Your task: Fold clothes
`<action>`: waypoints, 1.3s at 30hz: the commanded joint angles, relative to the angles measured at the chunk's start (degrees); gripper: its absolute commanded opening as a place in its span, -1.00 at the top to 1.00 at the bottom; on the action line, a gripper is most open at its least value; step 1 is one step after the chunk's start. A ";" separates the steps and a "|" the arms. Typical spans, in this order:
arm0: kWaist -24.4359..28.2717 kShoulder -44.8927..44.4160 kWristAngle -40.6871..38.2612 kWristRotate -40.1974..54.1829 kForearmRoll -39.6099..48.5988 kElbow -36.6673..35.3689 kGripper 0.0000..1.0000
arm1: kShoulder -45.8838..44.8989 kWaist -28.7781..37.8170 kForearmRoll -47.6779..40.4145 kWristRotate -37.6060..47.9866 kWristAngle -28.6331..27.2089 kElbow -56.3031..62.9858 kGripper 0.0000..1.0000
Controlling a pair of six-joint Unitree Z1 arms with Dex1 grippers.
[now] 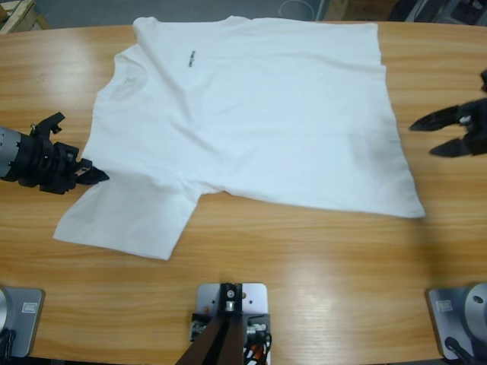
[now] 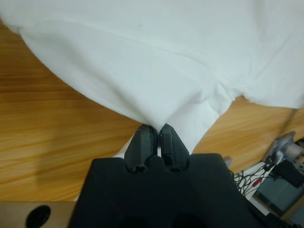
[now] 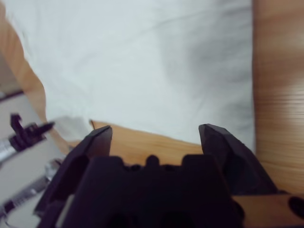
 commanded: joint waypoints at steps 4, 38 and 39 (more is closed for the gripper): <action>0.32 0.29 0.42 0.95 0.30 -0.49 1.00 | -5.27 2.88 -15.59 16.54 -10.96 15.90 -0.48; 0.24 -0.58 0.24 0.95 0.92 -0.54 1.00 | -16.37 15.29 -31.46 38.48 -22.64 33.51 -0.47; 0.24 -0.58 0.23 0.95 0.92 -0.54 1.00 | -16.66 15.29 -32.38 38.53 -22.78 34.04 -0.47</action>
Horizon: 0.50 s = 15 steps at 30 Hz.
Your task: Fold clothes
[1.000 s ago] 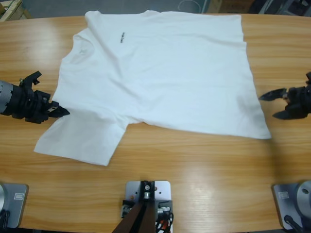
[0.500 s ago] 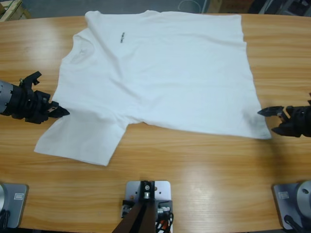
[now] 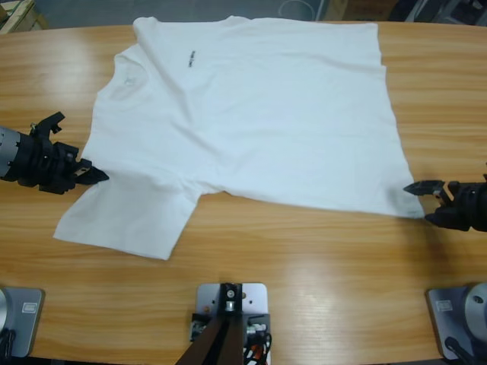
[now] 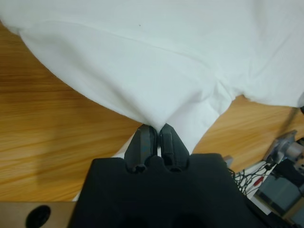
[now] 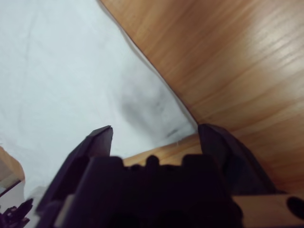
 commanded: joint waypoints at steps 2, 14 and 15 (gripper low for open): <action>0.23 -0.54 0.21 0.52 0.59 -0.35 1.00 | -3.42 0.88 -6.02 2.08 -0.96 4.94 -0.47; 0.23 -0.36 0.25 0.52 0.59 -0.35 1.00 | -3.75 0.88 -9.93 1.90 0.74 6.79 0.05; 0.23 -0.36 0.25 0.52 0.59 -0.35 1.00 | -3.38 0.88 -9.93 1.90 0.95 6.79 0.05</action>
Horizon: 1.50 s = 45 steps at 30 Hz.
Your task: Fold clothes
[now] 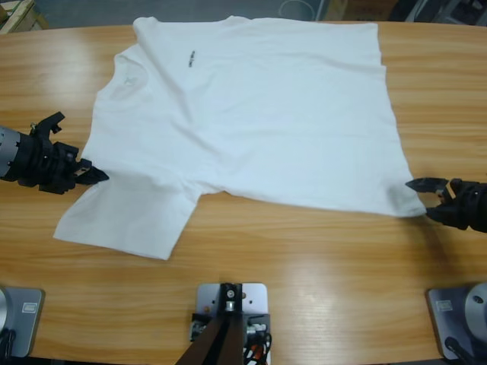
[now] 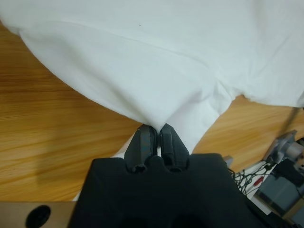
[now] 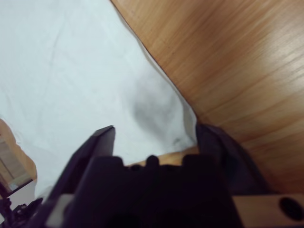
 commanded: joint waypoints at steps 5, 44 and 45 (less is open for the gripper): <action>0.23 -0.47 0.25 0.52 0.59 -0.35 1.00 | 2.25 0.76 -2.64 0.46 2.74 2.42 0.05; 5.89 -4.62 -0.53 1.10 0.95 -2.53 1.00 | -4.47 0.76 -3.45 -3.05 5.76 0.89 1.00; 6.19 -4.75 -0.55 1.33 1.17 -2.67 1.00 | -4.54 0.76 -3.08 -3.26 5.97 0.31 1.00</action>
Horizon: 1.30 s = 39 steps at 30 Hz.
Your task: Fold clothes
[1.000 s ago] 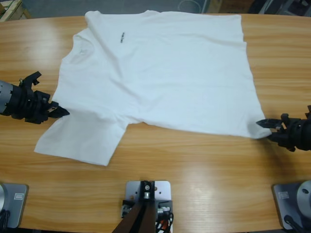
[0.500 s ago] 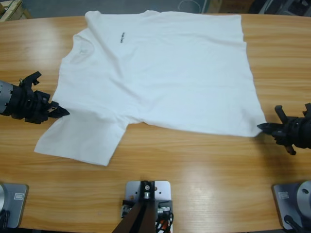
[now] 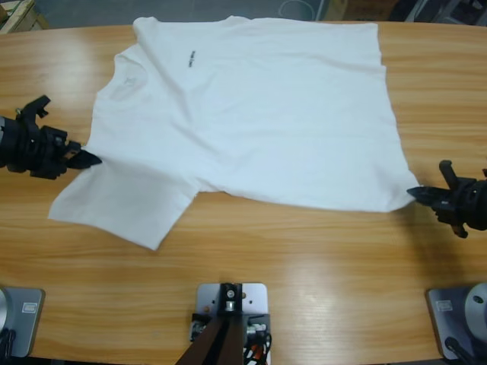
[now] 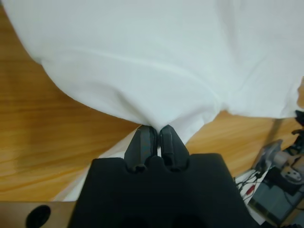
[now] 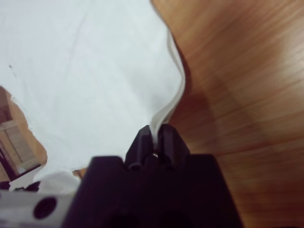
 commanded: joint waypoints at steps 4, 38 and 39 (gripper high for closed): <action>4.07 -2.64 -0.68 2.36 1.96 -1.11 1.00 | -3.88 0.75 3.40 -2.22 2.72 -3.40 1.00; 10.10 -9.41 -0.81 6.23 12.04 -11.38 1.00 | -7.36 -4.33 18.26 -15.59 0.92 -21.33 1.00; 10.40 -9.71 -0.81 6.40 12.28 -11.69 1.00 | -7.43 -4.34 18.36 -15.82 0.92 -21.67 1.00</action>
